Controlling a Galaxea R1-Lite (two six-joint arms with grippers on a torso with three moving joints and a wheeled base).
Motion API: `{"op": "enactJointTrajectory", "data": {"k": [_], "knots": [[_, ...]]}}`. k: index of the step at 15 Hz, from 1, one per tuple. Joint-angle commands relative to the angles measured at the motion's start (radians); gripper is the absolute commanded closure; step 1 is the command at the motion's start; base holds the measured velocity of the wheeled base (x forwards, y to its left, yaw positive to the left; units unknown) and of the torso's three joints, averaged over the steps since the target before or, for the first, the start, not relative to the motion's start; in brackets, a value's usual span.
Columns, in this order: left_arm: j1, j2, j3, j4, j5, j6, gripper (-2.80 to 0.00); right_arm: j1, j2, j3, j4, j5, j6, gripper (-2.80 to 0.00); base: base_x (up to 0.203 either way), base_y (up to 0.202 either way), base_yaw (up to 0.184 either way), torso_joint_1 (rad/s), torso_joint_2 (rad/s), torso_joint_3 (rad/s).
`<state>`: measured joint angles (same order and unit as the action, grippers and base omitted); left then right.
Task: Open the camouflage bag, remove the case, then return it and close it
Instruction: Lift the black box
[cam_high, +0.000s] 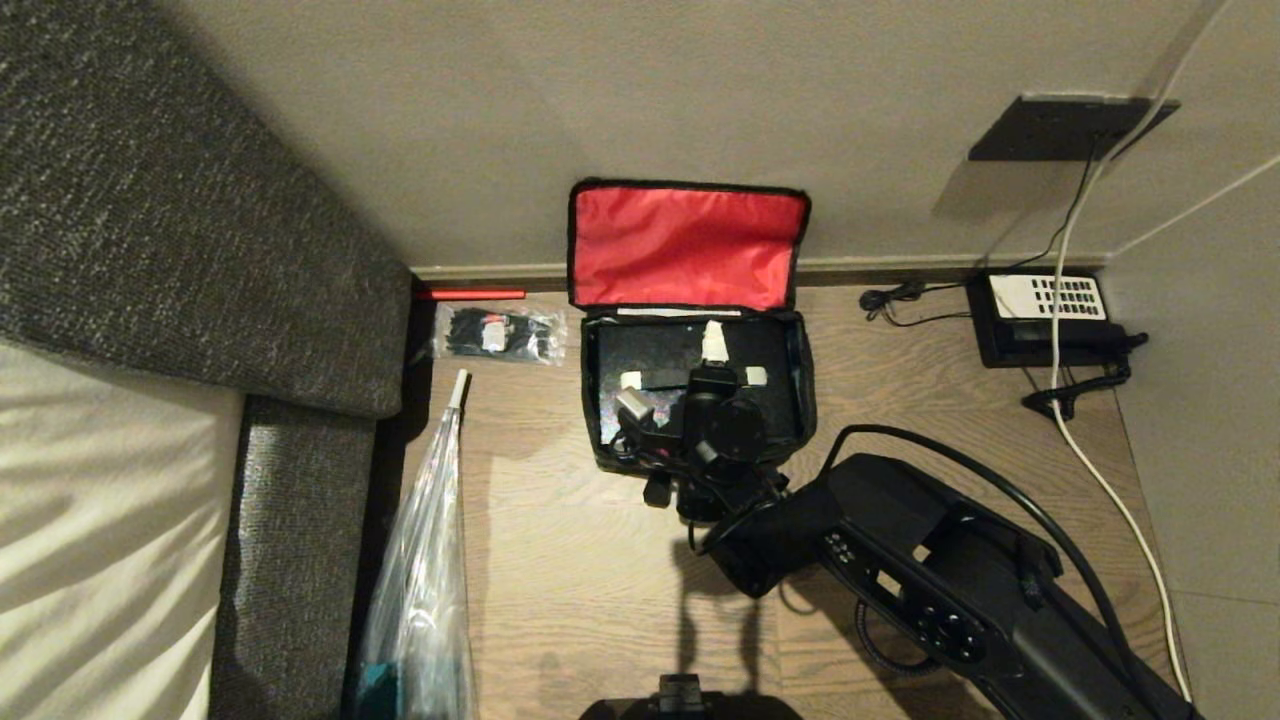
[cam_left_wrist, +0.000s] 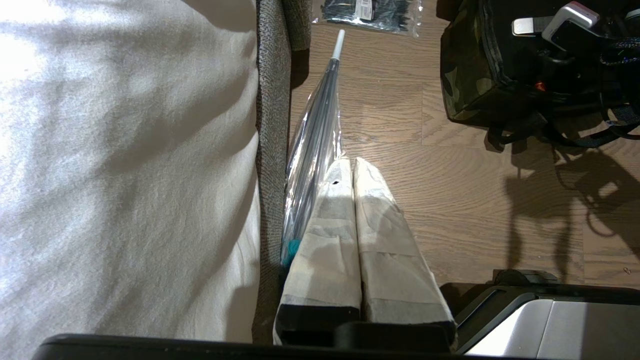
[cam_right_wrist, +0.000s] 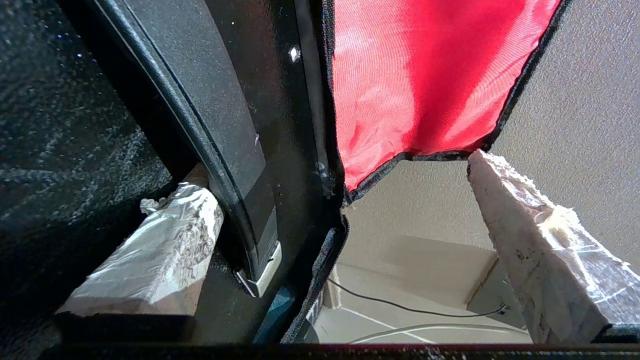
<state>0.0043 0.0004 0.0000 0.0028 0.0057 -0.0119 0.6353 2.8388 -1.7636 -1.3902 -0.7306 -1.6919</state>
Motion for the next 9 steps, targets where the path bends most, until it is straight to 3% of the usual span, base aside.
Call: {"op": "enactJointTrajectory", "data": {"k": [1, 9], "knots": [[0.000, -0.002, 0.003, 0.000, 0.000, 0.000, 0.00, 0.000, 0.018, 0.001, 0.000, -0.004, -0.009, -2.80, 0.000, 0.000, 0.000, 0.000, 0.00, 0.000], [0.002, -0.002, 0.002, 0.000, 0.000, 0.000, 0.00, 0.001, 0.017, 0.017, 0.021, -0.043, 0.005, -2.80, 0.000, 0.000, 0.000, 0.000, 0.00, 0.000]]}}
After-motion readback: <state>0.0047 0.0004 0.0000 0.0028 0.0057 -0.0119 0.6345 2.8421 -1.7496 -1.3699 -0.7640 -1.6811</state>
